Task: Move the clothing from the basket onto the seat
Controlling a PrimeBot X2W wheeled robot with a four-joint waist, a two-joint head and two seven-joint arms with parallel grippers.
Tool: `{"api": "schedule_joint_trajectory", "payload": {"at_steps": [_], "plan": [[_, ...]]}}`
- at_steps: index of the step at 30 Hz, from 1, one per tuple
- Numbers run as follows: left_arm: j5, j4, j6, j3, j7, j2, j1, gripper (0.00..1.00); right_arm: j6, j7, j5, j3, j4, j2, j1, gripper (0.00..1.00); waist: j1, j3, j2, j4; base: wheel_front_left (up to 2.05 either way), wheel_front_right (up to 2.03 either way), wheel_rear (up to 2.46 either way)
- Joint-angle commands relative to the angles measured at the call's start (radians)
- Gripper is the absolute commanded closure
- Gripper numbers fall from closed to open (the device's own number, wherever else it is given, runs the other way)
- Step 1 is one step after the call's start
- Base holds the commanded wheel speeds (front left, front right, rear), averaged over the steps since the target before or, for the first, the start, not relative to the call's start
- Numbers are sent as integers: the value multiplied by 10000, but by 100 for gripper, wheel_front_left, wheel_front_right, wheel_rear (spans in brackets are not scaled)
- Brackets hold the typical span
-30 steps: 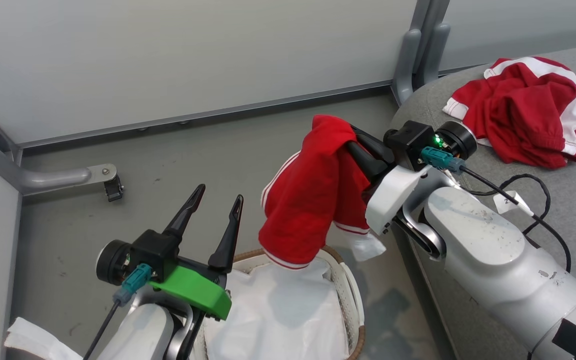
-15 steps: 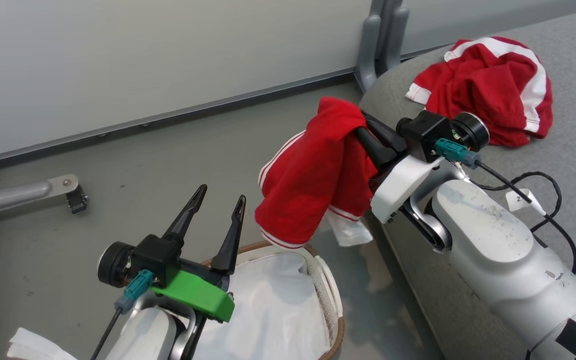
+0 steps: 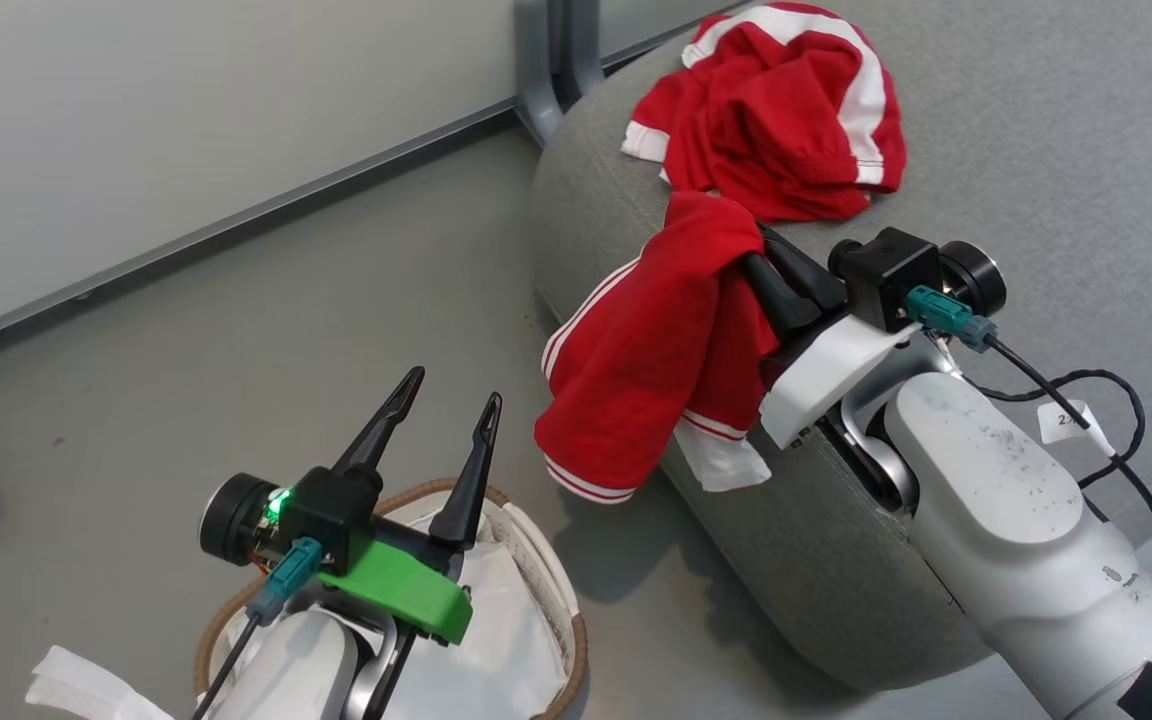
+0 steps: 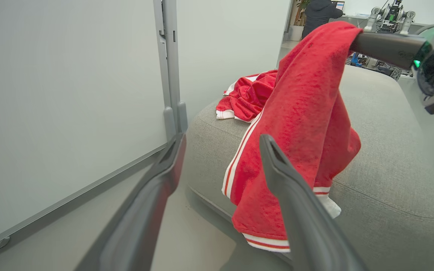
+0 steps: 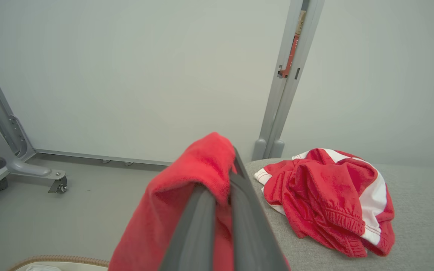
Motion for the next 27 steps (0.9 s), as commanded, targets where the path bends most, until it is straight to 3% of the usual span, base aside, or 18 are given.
{"api": "schedule_joint_trajectory", "payload": {"at_steps": [1,9,18,27], "plan": [[115,31,-64,0,6,72,-184,0,-15,-46,-60,-82,-54,33,167,100,0,460,-1,-1038,0,0,0],[136,160,-69,-351,6,-115,-237,0,-15,-45,-199,-427,-57,-111,580,100,0,368,-1,-1177,0,0,0],[0,101,-69,-873,6,-316,-30,0,-15,-45,-314,-1080,86,-519,877,100,0,32,-1,-120,0,0,0],[95,-155,-70,-1023,6,-357,57,0,-15,-46,-777,-2336,-99,-1015,-731,100,0,350,-1,1021,0,0,0]]}}
